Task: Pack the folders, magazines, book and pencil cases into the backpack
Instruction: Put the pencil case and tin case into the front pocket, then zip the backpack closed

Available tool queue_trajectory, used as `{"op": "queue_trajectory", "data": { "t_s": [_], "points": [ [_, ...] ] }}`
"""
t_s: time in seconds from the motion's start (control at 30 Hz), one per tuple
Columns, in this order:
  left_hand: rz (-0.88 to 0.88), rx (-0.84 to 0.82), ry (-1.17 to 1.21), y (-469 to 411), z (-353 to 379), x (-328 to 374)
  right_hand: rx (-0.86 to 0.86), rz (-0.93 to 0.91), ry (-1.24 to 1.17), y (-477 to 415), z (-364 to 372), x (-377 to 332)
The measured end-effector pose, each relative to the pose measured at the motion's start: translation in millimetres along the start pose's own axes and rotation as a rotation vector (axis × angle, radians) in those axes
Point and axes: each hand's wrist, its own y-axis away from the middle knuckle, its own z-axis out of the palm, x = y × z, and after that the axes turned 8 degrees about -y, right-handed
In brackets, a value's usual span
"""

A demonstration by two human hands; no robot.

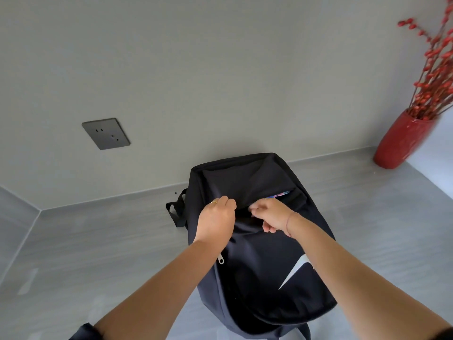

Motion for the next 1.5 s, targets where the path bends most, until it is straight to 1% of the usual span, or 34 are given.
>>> {"op": "queue_trajectory", "data": {
  "t_s": [0.07,0.13,0.17,0.23,0.3,0.37,0.43,0.47,0.57,0.67,0.73,0.8,0.87,0.93,1.0,1.07,1.13,1.23,1.37,1.5],
  "points": [
    [0.026,-0.006,0.026,3,4,-1,-0.023,-0.139,0.286,6,-6,4],
    [0.044,-0.018,0.132,7,6,-1,0.011,-0.206,0.489,13,-9,7],
    [0.018,-0.018,0.215,8,5,-3,0.067,-0.227,0.526,18,-9,8],
    [-0.100,-0.077,0.362,13,4,-10,0.247,-0.277,0.521,29,-6,10],
    [-0.240,-0.084,0.456,23,7,-18,0.408,-0.397,0.504,38,8,10],
    [-0.349,-0.138,0.472,33,11,-26,0.447,-0.576,0.514,40,31,6],
    [-0.368,-0.208,0.479,38,14,-28,0.426,-0.698,0.578,32,52,4],
    [-0.357,-0.230,0.486,39,14,-27,0.424,-0.723,0.632,26,59,5],
    [-0.347,-0.267,0.505,40,13,-22,0.452,-0.689,0.828,12,68,8],
    [-0.427,-0.265,0.545,43,15,-21,0.460,-0.661,0.979,3,74,9],
    [-0.467,-0.254,0.566,45,15,-20,0.479,-0.650,1.027,-1,77,5],
    [-0.499,-0.222,0.594,45,13,-21,0.456,-0.677,0.968,-4,76,3],
    [-0.525,-0.157,0.634,43,9,-21,0.414,-0.705,0.736,-5,71,2],
    [-0.491,-0.103,0.662,40,5,-17,0.412,-0.631,0.494,-1,64,-1],
    [-0.421,-0.089,0.683,36,3,-9,0.457,-0.565,0.284,4,58,-1],
    [-0.381,-0.083,0.699,32,3,-1,0.498,-0.504,0.158,10,54,-2],
    [-0.351,-0.069,0.699,30,4,2,0.505,-0.459,0.106,12,50,-1],
    [-0.247,-0.064,0.646,30,8,4,0.487,-0.412,0.095,14,42,0],
    [-0.126,-0.059,0.459,25,11,0,0.510,-0.426,0.118,16,41,6],
    [0.009,-0.044,0.333,18,10,-6,0.566,-0.457,0.140,15,40,12]
  ]
}}
